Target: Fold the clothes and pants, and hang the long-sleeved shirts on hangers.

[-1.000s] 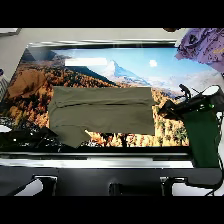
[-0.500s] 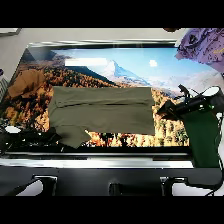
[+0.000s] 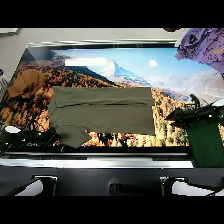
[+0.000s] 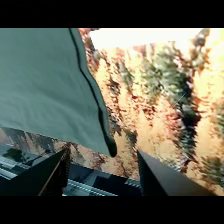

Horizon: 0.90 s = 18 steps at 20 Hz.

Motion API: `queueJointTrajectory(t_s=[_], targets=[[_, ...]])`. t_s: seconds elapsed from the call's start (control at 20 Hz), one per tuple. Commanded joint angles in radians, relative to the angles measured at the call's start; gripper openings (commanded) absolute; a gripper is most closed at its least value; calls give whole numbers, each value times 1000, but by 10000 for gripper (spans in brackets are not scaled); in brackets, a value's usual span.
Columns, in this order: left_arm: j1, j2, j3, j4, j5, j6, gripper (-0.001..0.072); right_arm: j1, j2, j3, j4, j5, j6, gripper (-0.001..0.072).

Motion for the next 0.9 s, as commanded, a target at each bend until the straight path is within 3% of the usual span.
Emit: queueJointTrajectory(t_s=[0.0, 0.4, 0.45, 0.55, 0.6, 0.7, 0.85], targets=[[2, 0, 2, -5, -17, -7, 17, 23, -5, -126, 39, -75, -56, 498], [2, 0, 2, -5, -17, -16, 17, 226, -70, -178, 74, -148, -80, 474], [2, 0, 2, -5, -17, -16, 17, 241, -69, -178, 79, -159, -77, 408], [3, 8, 7, -4, -24, -19, 17, 246, -68, -178, 122, -169, -77, 102], [6, 16, 21, -3, -42, -19, 16, 243, -60, -178, 138, -172, -77, 26], [33, 39, 72, 23, -111, -45, 15, 244, -16, -178, 123, -175, -43, 26], [75, 137, 163, 226, -261, -193, 15, 244, 88, -178, 5, -123, 65, 25]])
